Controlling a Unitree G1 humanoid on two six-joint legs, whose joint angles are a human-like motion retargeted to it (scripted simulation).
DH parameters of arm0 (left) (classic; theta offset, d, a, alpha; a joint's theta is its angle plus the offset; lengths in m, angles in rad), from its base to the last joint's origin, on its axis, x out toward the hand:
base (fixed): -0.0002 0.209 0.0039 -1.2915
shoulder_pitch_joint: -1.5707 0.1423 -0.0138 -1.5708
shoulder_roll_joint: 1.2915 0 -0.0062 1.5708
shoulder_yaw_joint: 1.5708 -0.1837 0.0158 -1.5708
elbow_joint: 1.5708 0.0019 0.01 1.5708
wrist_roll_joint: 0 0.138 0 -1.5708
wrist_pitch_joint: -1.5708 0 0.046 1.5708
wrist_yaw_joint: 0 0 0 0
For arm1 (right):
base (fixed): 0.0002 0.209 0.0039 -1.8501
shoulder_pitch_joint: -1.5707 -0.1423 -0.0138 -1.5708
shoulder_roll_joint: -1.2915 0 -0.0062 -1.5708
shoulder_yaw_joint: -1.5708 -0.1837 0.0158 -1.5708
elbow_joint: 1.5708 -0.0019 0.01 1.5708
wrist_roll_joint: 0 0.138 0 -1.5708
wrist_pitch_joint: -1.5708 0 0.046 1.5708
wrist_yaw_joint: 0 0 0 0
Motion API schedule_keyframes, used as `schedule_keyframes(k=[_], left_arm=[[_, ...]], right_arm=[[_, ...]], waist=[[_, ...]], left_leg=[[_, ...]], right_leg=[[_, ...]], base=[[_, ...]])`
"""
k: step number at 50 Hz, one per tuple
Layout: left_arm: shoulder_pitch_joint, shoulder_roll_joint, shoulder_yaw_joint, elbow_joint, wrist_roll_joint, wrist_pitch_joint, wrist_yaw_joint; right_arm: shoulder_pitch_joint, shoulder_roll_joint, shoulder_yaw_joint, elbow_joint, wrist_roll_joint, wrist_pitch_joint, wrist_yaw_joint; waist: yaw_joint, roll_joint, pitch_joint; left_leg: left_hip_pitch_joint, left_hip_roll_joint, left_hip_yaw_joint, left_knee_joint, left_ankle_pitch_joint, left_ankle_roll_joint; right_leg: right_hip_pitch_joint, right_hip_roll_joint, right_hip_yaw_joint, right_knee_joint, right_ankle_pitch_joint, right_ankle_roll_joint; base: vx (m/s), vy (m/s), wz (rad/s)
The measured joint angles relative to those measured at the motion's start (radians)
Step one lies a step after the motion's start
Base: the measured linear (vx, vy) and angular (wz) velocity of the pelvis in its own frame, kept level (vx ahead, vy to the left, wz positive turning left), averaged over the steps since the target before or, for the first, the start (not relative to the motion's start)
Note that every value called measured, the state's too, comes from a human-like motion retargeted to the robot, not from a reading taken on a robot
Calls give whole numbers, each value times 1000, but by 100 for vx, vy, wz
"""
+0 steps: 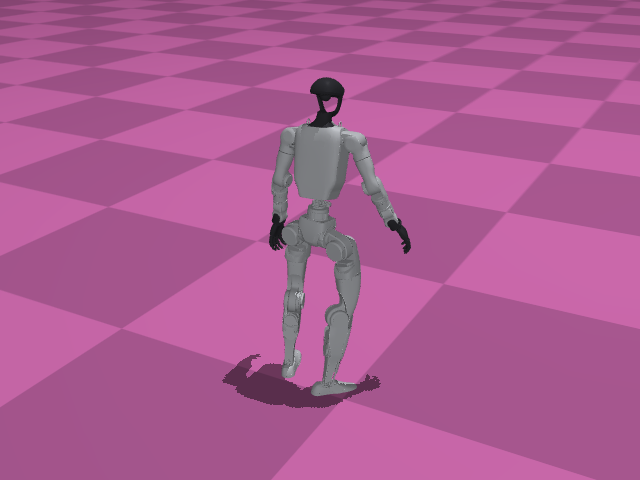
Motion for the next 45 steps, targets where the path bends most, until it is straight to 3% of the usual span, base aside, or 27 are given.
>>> schedule_keyframes(k=[4, 7, 10, 15, 20, 23, 28, 31, 37, 41, 45], left_arm=[[-11, -4, -29, 47, 3, -2, -5], [-16, -5, -43, 68, 9, -11, 0], [-15, -5, -50, 66, 10, -19, 6], [0, -5, -68, 27, -8, -32, 9], [6, 0, -86, 4, -26, -50, 29], [-15, -1, -78, 9, -13, -50, 37], [-65, -16, -43, 19, 37, -46, 47], [-82, -24, -32, 9, 58, -38, 49], [-100, -8, -38, 4, 66, -6, 29], [-72, 8, -31, 18, 75, -3, 18], [-72, 35, 5, 48, 82, -5, -2]], right_arm=[[10, -1, -7, 2, 5, -9, -3], [20, 0, -2, 9, -2, -17, -6], [27, -1, 6, 12, -9, -22, -9], [34, -8, 22, 10, -10, -21, -12], [37, -2, 27, 10, -3, -16, -24], [34, 6, 13, 15, 18, -13, -20], [34, 9, -15, 26, 52, -20, -5], [29, 2, -4, 32, 49, -17, -1], [-12, -7, 36, 41, 2, 14, 4], [-3, 2, 33, 29, -11, 11, 5], [-4, 21, 10, 15, 4, -1, 13]], waist=[[-20, 50, 28], [-42, 66, 45], [-65, 76, 55], [-91, 87, 61], [-92, 50, 63], [-60, 27, 63], [23, 24, 63], [55, 17, 62], [46, -24, 50], [32, -49, 14], [14, -54, -10]], left_leg=[[27, 21, -137, -29, 8, -7], [37, 17, -241, -29, 15, 1], [35, 7, -344, -23, 22, 7], [28, -13, -500, -24, 35, 19], [28, -73, -639, -48, 55, 26], [19, -107, -710, -71, 82, 18], [-13, -119, -800, -114, 123, 9], [-51, -118, -697, -95, 109, 35], [-103, -90, -200, 36, 3, 99], [-69, -67, 26, 80, -50, 83], [-41, -22, 110, 83, -21, 54]], right_leg=[[-35, -9, 40, 210, -38, -124], [-111, -3, 195, 381, -82, -148], [-158, 21, 318, 447, -107, -140], [-158, 72, 481, 334, -107, -129], [-97, 114, 743, 95, -34, -39], [-72, 92, 763, 17, 19, -12], [-51, 54, 627, -31, 31, -4], [-46, 29, 541, -47, 40, 20], [-48, -27, 353, -42, 37, 47], [-32, -44, 242, -55, 30, 64], [-12, -22, 140, -75, 21, 66]], base=[[3, 14, 165], [5, 8, 184], [6, 3, 187], [6, -4, 163], [5, -13, 150], [0, -17, 122], [-7, -18, 117], [-10, -17, 145], [-7, -11, 170], [0, -2, 145], [1, 5, 123]])
